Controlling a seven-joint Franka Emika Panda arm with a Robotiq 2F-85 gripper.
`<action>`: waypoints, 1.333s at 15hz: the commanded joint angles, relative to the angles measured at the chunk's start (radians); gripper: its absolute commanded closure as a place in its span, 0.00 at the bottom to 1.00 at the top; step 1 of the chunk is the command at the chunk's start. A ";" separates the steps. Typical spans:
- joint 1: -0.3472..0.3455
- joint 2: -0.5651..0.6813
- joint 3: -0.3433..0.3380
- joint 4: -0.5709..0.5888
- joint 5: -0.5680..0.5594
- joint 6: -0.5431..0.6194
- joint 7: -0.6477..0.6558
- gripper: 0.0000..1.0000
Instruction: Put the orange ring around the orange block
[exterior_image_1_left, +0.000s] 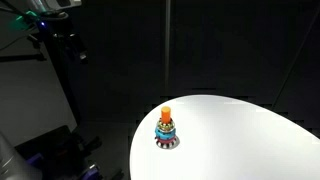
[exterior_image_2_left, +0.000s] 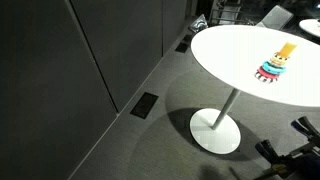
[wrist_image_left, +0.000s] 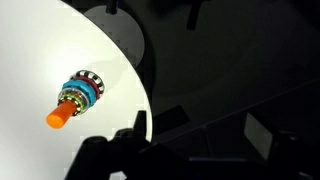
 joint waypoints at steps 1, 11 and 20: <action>-0.001 0.001 0.001 0.003 0.001 -0.003 0.000 0.00; -0.044 0.077 -0.006 0.069 -0.021 0.038 0.010 0.00; -0.161 0.237 -0.081 0.235 -0.060 0.011 0.007 0.00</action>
